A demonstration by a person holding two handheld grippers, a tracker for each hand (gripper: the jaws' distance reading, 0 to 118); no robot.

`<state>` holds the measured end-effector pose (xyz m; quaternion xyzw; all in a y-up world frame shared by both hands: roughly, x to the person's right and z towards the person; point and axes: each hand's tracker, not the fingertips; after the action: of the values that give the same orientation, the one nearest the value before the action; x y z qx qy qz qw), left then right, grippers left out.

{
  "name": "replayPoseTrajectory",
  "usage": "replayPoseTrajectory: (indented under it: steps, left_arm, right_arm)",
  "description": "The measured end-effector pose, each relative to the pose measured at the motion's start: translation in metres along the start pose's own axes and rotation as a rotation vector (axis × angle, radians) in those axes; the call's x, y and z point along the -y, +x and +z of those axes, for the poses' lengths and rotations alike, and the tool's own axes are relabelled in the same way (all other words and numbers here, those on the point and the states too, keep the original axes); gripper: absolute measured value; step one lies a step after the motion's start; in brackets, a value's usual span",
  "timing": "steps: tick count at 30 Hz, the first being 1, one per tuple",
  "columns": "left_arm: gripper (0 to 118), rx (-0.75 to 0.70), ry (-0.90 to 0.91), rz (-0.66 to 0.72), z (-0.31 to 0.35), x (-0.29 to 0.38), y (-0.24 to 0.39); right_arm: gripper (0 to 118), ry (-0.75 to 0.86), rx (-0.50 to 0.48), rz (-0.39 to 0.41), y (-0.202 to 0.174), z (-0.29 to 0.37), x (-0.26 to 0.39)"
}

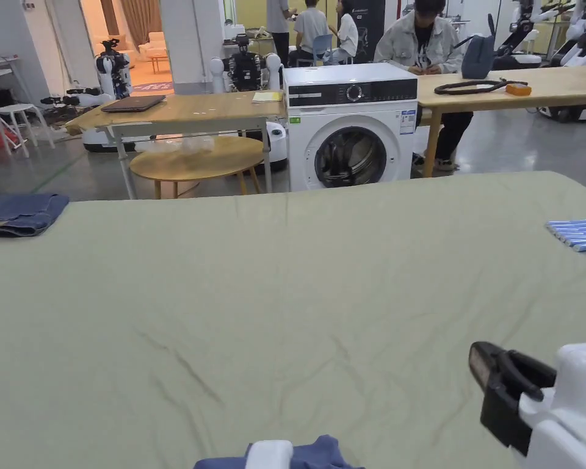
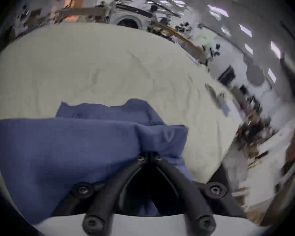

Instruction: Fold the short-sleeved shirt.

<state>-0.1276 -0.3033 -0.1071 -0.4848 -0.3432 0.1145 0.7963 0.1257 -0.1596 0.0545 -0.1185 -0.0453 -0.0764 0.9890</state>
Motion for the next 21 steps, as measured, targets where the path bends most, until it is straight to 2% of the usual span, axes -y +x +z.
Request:
replayPoseTrajectory:
  steps: [3,6,8,10,12,13,15,16,17,18,19,21]
  left_arm:
    - [0,0.08,0.066,-0.017,0.033,-0.004,-0.009]
    - [0,0.018,0.172,-0.015,0.081,-0.008,-0.025]
    - [0,0.045,0.242,0.051,0.111,-0.006,-0.042]
    - [0,0.1,0.301,0.146,0.138,-0.001,-0.063]
    - [0,0.135,0.356,0.226,0.156,0.007,-0.084]
    - [0,0.155,0.37,0.266,0.163,0.012,-0.095]
    - [0,0.205,0.392,0.34,0.171,0.021,-0.115]
    - [8,0.221,0.384,0.373,0.172,0.025,-0.124]
    - [41,0.248,0.374,0.4,0.173,0.028,-0.132]
    - [81,0.308,0.349,0.396,0.17,0.03,-0.142]
    - [113,0.358,0.307,0.416,0.163,0.03,-0.152]
    - [118,0.448,0.224,0.513,0.146,0.029,-0.17]
  right_arm:
    - [0,-0.095,-0.052,0.019,-0.008,-0.011,0.008]
    - [0,-0.284,-0.138,0.02,-0.024,-0.039,0.026]
    - [0,-0.395,-0.199,0.02,-0.038,-0.059,0.046]
    - [0,-0.549,-0.282,-0.02,-0.051,-0.083,0.072]
    - [0,-0.71,-0.321,-0.031,-0.064,-0.107,0.1]
    - [0,-0.786,-0.293,0.009,-0.072,-0.12,0.116]
    - [0,-0.901,-0.223,0.162,-0.085,-0.141,0.15]
    - [0,-0.823,-0.226,0.189,-0.087,-0.141,0.152]
    - [0,-0.814,-0.228,0.162,-0.087,-0.138,0.142]
    - [0,-0.849,-0.229,0.133,-0.083,-0.14,0.13]
    - [0,-0.858,-0.246,0.105,-0.08,-0.141,0.126]
    - [0,-0.891,-0.294,0.069,-0.069,-0.148,0.128]
